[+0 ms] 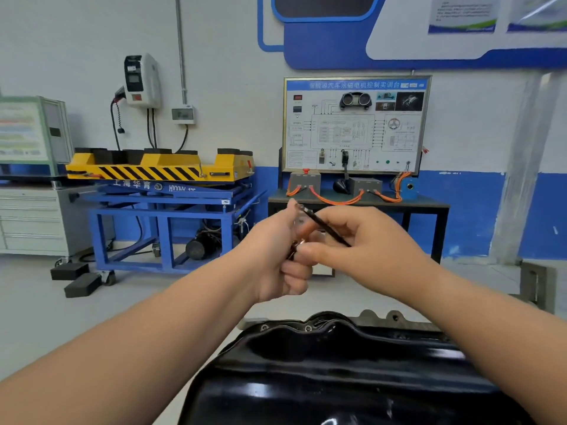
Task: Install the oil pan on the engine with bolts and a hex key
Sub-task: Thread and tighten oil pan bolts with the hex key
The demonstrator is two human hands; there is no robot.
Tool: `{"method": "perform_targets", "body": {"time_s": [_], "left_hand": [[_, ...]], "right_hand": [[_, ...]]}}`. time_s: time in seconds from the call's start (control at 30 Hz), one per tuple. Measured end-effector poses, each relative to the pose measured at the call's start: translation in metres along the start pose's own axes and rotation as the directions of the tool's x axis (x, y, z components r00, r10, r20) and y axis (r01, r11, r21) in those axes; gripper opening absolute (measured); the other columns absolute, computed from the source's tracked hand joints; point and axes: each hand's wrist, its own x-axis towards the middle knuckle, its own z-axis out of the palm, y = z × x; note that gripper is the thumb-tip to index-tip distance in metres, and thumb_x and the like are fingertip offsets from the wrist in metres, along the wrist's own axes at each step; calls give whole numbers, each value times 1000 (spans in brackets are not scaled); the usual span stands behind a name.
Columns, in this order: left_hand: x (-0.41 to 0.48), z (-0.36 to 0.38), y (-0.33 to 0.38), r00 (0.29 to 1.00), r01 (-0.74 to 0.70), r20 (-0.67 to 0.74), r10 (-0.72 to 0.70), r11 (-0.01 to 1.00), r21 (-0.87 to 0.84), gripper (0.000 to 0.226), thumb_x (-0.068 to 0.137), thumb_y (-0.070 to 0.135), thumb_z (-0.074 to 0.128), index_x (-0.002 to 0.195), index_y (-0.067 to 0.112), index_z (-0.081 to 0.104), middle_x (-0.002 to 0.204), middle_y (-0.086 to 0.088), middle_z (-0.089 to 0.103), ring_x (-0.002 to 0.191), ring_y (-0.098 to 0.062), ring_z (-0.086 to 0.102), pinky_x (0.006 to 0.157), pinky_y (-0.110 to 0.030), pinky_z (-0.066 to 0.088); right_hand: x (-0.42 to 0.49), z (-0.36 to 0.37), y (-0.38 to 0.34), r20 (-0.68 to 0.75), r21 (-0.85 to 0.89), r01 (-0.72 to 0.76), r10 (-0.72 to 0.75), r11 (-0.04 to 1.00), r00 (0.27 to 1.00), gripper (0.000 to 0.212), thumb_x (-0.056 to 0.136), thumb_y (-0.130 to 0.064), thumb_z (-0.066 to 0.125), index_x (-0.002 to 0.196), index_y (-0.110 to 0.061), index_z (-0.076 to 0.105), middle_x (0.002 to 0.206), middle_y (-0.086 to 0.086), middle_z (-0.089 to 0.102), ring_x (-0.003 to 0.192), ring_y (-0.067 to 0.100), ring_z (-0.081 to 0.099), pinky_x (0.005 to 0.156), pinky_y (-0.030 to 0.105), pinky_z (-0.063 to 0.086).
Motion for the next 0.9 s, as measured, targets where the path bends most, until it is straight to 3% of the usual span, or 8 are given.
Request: {"method": "perform_targets", "body": {"time_s": [0.07, 0.2, 0.37, 0.47, 0.63, 0.7, 0.8, 0.9], "left_hand": [[3, 14, 6, 999, -6, -37, 6, 1000, 13, 75, 92, 64, 27, 37, 17, 46, 40, 4, 30, 29, -7, 16, 42, -10, 14], [9, 30, 10, 1000, 11, -3, -11, 998, 55, 74, 91, 65, 23, 38, 17, 43, 37, 5, 24, 30, -6, 13, 43, -11, 10], [14, 26, -1, 997, 29, 63, -34, 996, 82, 53, 94, 57, 30, 55, 22, 35, 42, 6, 27, 30, -5, 14, 38, -9, 13], [13, 18, -7, 995, 11, 96, -39, 962, 272, 45, 94, 49, 40, 62, 20, 51, 45, 6, 28, 33, -5, 14, 37, -11, 13], [15, 7, -12, 980, -74, 196, -41, 834, 547, 34, 92, 38, 48, 67, 20, 62, 46, 7, 27, 38, -7, 15, 38, -17, 12], [15, 2, -16, 971, -126, 235, -39, 752, 647, 31, 93, 28, 53, 65, 23, 64, 45, 7, 31, 40, -10, 19, 40, -22, 13], [15, -4, -25, 958, -198, 286, -12, 695, 691, 13, 88, 17, 60, 84, 19, 72, 45, 5, 32, 40, -10, 23, 40, -19, 20], [15, -12, -31, 942, -249, 335, -1, 667, 702, 16, 84, 10, 65, 96, 17, 72, 48, 2, 36, 41, -11, 26, 42, -20, 23]], "right_hand": [[1, -4, 0, -18, -26, -10, 10, 1000, 1000, 15, 75, -25, 74, 87, -16, 69, 44, -15, 45, 47, 3, 39, 50, 14, 30], [3, -15, 12, -71, -117, -22, 14, 993, 997, 18, 78, -18, 71, 84, -2, 66, 50, -5, 40, 51, 9, 36, 54, 27, 30], [-1, -17, 24, -71, -30, -30, 28, 999, 997, 9, 74, -20, 74, 71, -19, 66, 70, -4, 67, 66, 6, 58, 67, 19, 43], [-2, -24, 41, -67, 100, -37, 44, 994, 997, 11, 76, -20, 72, 68, -22, 64, 69, -3, 68, 62, 0, 59, 67, 17, 46], [-13, -29, 67, 93, 76, -91, 83, 993, 992, 7, 80, -14, 72, 77, -18, 67, 74, -4, 72, 75, 7, 67, 84, 34, 52], [-18, -25, 71, 190, 49, -99, 88, 994, 978, 9, 78, -17, 74, 75, -22, 67, 76, -8, 71, 78, 4, 65, 83, 31, 52], [-24, -19, 72, 261, 10, -77, 72, 997, 963, 11, 75, -21, 77, 72, -23, 66, 75, -12, 68, 73, -2, 61, 73, 17, 49], [-25, -19, 72, 280, 35, -90, 77, 995, 957, 14, 73, -20, 79, 70, -22, 65, 76, -3, 70, 74, 8, 65, 73, 21, 52]]}}
